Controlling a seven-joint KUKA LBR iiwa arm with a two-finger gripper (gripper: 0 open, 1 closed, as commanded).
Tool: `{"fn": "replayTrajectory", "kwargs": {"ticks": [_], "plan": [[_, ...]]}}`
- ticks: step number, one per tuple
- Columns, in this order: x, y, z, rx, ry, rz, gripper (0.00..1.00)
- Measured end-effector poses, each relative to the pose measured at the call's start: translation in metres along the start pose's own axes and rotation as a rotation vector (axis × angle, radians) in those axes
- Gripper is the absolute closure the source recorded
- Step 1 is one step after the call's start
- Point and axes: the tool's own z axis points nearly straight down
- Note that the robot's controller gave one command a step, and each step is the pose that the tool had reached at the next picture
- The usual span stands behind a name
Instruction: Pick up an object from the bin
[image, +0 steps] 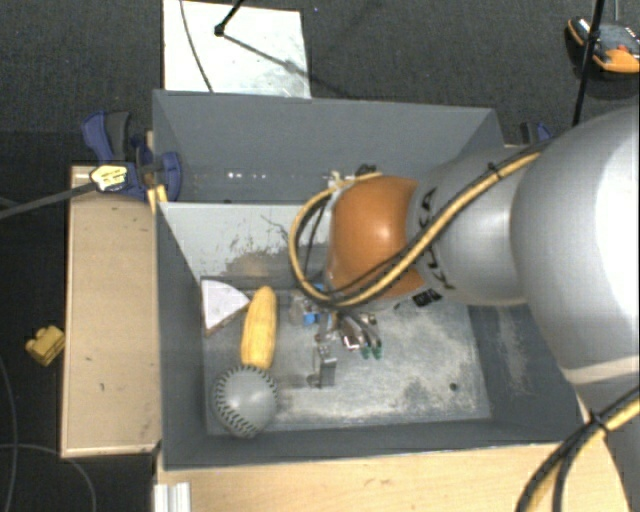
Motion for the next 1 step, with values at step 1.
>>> {"fn": "replayTrajectory", "kwargs": {"ticks": [1], "plan": [[-0.0148, 0.0557, -0.0086, 0.000, 0.000, 0.187, 0.00]]}}
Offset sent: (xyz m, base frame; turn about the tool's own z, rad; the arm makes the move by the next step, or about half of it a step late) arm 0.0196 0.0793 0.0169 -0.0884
